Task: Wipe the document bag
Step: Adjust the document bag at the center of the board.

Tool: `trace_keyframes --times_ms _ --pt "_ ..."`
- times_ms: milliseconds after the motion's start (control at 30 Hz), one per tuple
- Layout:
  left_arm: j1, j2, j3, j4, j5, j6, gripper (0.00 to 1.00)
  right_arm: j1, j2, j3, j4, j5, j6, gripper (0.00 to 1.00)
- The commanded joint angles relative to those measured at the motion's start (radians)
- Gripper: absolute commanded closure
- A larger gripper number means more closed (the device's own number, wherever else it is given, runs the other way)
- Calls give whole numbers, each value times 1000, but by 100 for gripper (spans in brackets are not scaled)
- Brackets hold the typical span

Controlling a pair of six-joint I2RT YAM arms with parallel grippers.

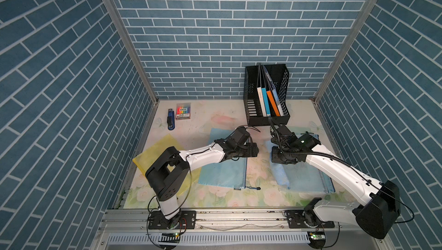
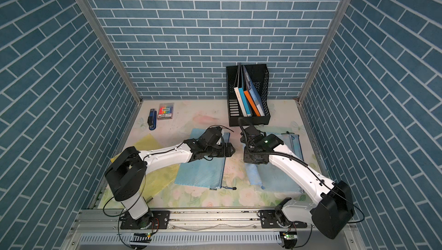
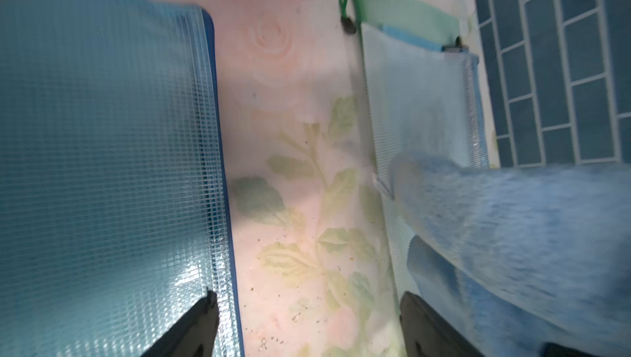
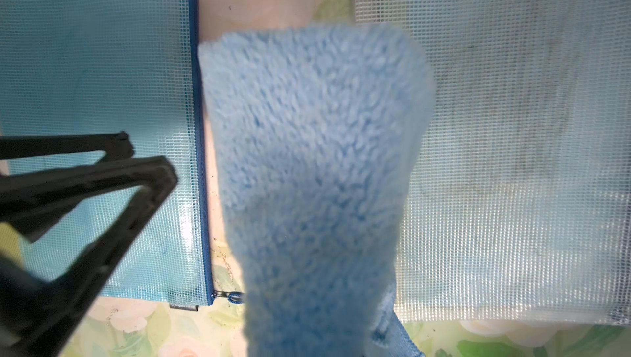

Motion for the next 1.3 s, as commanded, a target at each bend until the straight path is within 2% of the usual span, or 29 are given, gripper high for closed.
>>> trace_keyframes --times_ms 0,200,300,467,733,967,1267 --pt "81 -138 -13 -77 -78 80 9 14 41 82 -40 31 5 100" --pt "377 -348 -270 -79 50 150 11 120 231 241 -17 48 -22 100" --pt "473 -381 -346 -91 75 188 11 184 361 339 13 35 -46 100" --pt "613 -383 -449 -45 183 201 11 249 554 459 62 23 -74 100" --pt "629 -323 -495 -4 261 244 12 250 646 390 127 -31 -77 100" --pt "621 -314 -538 36 297 237 13 215 627 296 99 -21 -118 100" --pt "587 -258 -542 72 281 241 15 152 573 183 76 -9 -177 100"
